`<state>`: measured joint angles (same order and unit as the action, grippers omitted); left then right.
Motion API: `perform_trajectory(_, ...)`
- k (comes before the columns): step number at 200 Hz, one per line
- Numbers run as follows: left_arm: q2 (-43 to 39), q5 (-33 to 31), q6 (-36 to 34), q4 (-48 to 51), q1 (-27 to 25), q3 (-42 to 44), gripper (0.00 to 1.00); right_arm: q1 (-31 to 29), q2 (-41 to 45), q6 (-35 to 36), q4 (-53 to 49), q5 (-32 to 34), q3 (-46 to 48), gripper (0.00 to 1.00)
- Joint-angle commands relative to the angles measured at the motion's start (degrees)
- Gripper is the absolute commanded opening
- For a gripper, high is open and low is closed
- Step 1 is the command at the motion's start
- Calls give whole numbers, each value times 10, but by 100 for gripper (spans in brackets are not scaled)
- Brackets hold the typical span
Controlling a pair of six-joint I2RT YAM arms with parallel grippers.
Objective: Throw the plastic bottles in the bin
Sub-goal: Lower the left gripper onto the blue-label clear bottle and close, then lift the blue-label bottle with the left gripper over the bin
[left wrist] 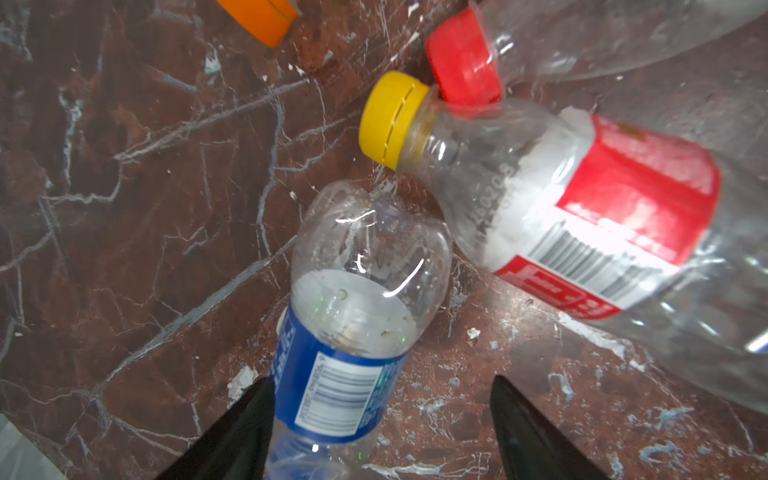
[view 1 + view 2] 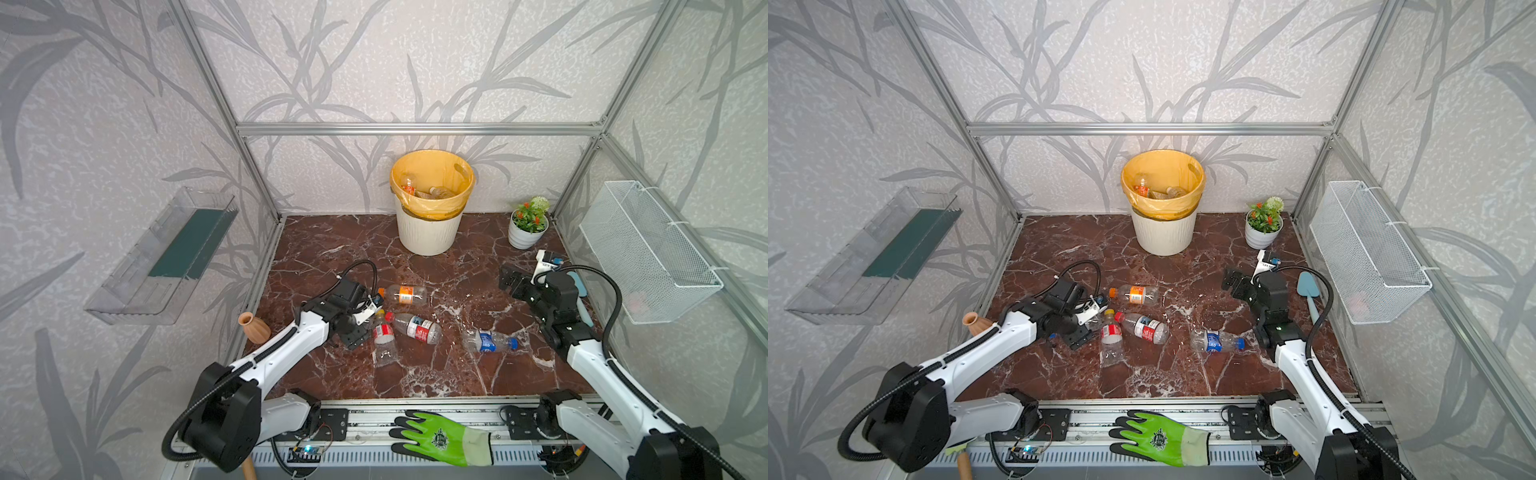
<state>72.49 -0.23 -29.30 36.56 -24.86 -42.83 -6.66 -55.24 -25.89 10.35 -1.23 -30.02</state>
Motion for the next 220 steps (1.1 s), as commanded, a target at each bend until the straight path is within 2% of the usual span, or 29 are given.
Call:
perform_trajectory(1,25,-20,-15,0,-1,-22,79,12,-12,-6,28,-23,3,99)
perform_trajectory(56,91,-39,-1,-17,0,-28,70,41,-27,-17,46,-53,16,99)
perform_trajectory(98,106,-43,19,-21,8,-44,48,56,-20,-23,50,-69,25,99)
perform_trajectory(140,16,-23,48,-48,44,-44,35,58,-15,-28,51,-75,31,99)
perform_trajectory(154,-25,-14,65,-53,64,-48,33,58,-13,-30,51,-74,31,99)
perform_trajectory(194,-152,-76,152,-118,103,-67,35,58,-5,-35,52,-75,27,99)
perform_trajectory(220,-212,-119,242,-202,118,-100,34,58,2,-45,49,-76,30,99)
